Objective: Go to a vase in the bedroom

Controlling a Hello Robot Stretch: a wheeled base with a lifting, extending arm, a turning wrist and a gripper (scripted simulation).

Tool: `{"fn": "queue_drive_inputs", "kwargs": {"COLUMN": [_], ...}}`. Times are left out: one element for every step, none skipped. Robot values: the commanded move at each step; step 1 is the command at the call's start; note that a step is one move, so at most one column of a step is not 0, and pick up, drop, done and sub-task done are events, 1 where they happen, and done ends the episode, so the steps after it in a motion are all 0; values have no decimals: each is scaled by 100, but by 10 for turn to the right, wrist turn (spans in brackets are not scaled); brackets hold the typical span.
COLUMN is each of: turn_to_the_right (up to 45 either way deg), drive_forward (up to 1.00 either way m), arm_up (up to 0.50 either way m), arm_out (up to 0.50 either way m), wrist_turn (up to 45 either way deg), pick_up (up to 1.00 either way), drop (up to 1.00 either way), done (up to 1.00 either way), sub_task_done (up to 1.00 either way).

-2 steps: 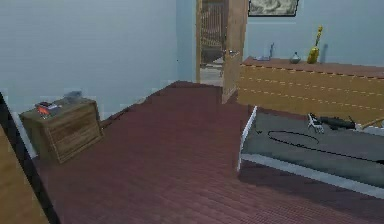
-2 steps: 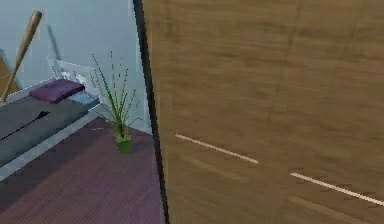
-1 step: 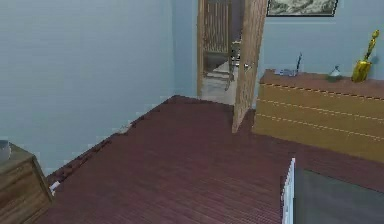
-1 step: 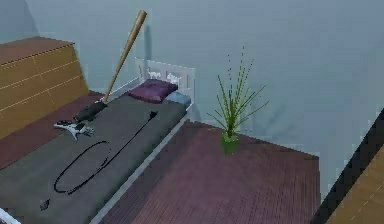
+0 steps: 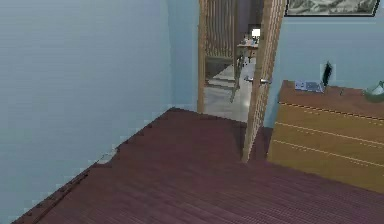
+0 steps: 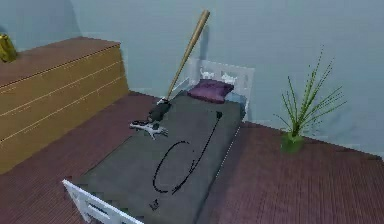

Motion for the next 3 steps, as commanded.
{"fn": "queue_drive_inputs", "kwargs": {"turn_to_the_right": [300,0,60], "drive_forward": [0,100,0], "arm_up": [0,0,0], "arm_out": [0,0,0], "wrist_turn": [0,0,0], "pick_up": [0,0,0], "drop": [0,0,0], "done": [0,0,0], "sub_task_done": [0,0,0]}}
